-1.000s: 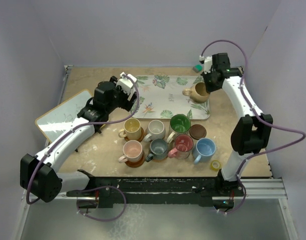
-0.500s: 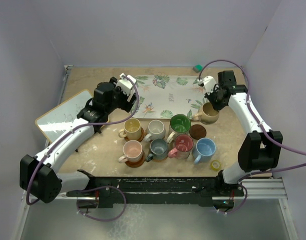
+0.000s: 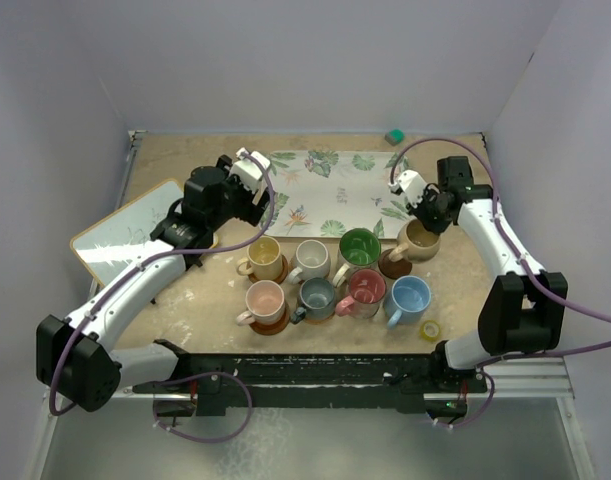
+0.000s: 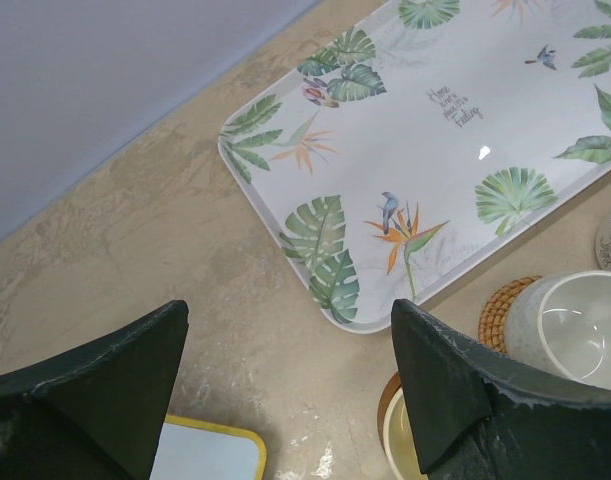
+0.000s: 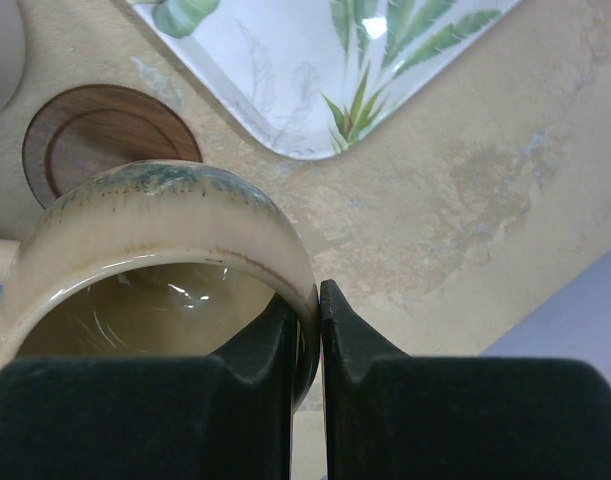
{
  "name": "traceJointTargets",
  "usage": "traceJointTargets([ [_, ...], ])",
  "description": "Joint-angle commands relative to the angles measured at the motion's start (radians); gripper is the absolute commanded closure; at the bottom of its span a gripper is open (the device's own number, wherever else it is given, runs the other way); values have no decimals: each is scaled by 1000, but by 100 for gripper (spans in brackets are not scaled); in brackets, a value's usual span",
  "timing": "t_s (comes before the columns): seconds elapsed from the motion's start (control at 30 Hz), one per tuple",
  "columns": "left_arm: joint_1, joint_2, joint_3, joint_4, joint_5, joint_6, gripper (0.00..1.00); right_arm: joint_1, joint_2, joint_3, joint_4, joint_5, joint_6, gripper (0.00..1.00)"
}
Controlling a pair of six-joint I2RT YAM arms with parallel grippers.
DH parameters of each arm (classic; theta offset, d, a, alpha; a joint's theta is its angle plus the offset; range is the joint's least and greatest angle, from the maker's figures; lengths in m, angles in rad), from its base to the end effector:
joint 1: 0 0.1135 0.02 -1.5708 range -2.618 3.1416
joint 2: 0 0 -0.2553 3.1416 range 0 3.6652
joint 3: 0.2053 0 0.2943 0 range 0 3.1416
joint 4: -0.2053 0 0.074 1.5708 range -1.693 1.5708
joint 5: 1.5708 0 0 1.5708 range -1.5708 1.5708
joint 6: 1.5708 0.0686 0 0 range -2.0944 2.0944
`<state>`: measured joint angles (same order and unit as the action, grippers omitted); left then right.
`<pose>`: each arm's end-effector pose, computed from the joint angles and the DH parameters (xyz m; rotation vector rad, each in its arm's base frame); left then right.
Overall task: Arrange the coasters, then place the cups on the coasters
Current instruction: Place the cup on the coaster.
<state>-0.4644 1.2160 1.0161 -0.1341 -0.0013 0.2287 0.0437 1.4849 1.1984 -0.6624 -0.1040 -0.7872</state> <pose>0.3222 -0.1613 0.3077 0.6472 1.7948 -0.1584 0.3736 0.0235 0.2284 -1.0558 2.2890 -0.1720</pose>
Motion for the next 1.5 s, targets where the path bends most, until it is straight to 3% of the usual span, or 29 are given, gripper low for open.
traceJointTargets([
  [0.0, 10, -36, -8, 63, 24, 17, 21, -2, -56, 3, 50, -129, -116, 100],
  [0.5, 12, -43, -20, 75, 27, 27, 21, -2, 4, 24, 29, -266, -293, 100],
  [1.47, 12, -41, -25, 81, 27, 36, 21, 56, 46, -53, 43, -227, -267, 99],
])
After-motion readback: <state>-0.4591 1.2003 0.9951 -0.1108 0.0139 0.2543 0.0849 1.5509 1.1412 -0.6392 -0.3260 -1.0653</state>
